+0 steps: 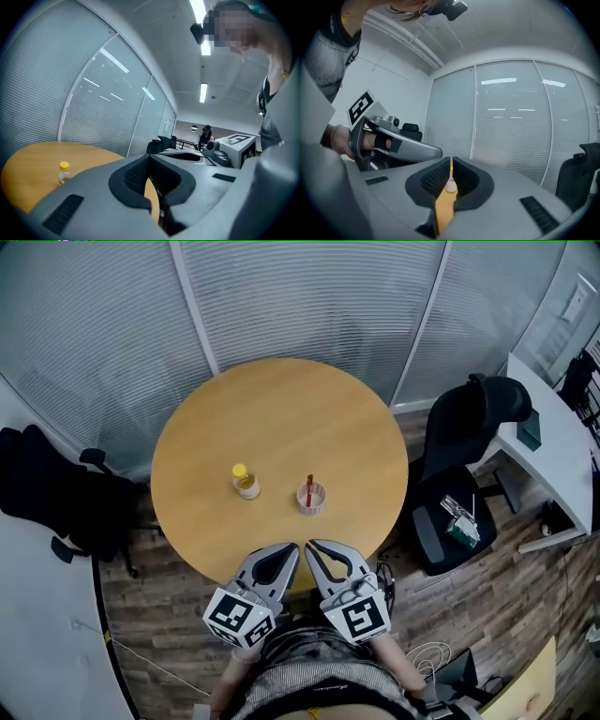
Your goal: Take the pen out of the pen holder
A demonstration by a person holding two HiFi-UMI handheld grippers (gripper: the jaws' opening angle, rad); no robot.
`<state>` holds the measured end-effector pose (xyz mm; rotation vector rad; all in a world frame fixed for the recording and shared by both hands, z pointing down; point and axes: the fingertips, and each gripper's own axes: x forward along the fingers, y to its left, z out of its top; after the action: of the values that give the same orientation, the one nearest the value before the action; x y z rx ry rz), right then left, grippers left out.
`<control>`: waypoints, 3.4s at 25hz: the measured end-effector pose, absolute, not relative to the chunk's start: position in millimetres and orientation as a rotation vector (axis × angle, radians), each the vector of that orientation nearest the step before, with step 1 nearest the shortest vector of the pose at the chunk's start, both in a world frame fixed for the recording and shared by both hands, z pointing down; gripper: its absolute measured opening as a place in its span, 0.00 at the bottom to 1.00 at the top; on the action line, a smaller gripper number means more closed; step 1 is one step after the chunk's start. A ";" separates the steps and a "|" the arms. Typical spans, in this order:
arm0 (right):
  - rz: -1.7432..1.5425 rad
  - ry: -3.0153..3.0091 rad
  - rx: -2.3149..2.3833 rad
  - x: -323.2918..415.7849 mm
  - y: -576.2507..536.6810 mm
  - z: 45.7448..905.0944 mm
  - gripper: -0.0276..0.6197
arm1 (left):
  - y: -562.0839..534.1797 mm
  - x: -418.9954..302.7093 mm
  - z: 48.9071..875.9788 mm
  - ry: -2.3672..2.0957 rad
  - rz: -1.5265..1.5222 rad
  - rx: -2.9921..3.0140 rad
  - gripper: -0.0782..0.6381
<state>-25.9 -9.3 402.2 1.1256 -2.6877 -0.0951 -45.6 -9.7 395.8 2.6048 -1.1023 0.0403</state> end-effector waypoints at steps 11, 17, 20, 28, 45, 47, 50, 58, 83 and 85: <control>-0.059 -2.712 1.062 -11.4 -72.4 408.9 0.09 | -71.5 -33.3 405.6 -1.153 0.059 2.546 0.12; -0.062 -2.714 0.988 -5.9 -97.6 415.7 0.09 | -94.4 -26.5 411.3 -1.198 0.076 2.514 0.12; -0.054 -2.719 0.951 -4.4 -112.9 422.7 0.09 | -108.5 -27.1 415.6 -1.251 0.076 2.488 0.12; -0.032 -2.688 0.854 -4.2 -154.6 453.0 0.09 | -131.6 -33.6 429.1 -1.366 0.094 2.417 0.12; 0.195 -2.530 0.960 -11.3 -200.4 524.5 0.09 | -147.5 -70.1 449.8 -1.233 0.111 2.386 0.12; 0.232 -2.518 0.943 -11.4 -203.7 537.4 0.09 | -149.6 -71.0 452.3 -1.215 0.113 2.388 0.12; 0.291 -2.506 0.901 -13.5 -210.8 557.1 0.09 | -151.7 -75.4 457.2 -1.203 0.122 2.376 0.12; 0.394 -2.421 0.798 -20.0 -238.0 605.7 0.19 | -157.7 -96.8 471.8 -1.227 0.113 2.319 0.12; 0.479 -2.409 0.604 -34.8 -240.0 638.7 0.14 | -159.7 -107.8 483.6 -1.285 0.063 2.247 0.12; 0.454 -2.427 0.608 -34.3 -237.3 633.3 0.14 | -157.8 -106.0 481.4 -1.276 0.062 2.257 0.12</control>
<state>-34.3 -237.3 633.3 0.6080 -2.4273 0.4545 -106.0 -157.8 481.4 2.2570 -1.2764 0.0624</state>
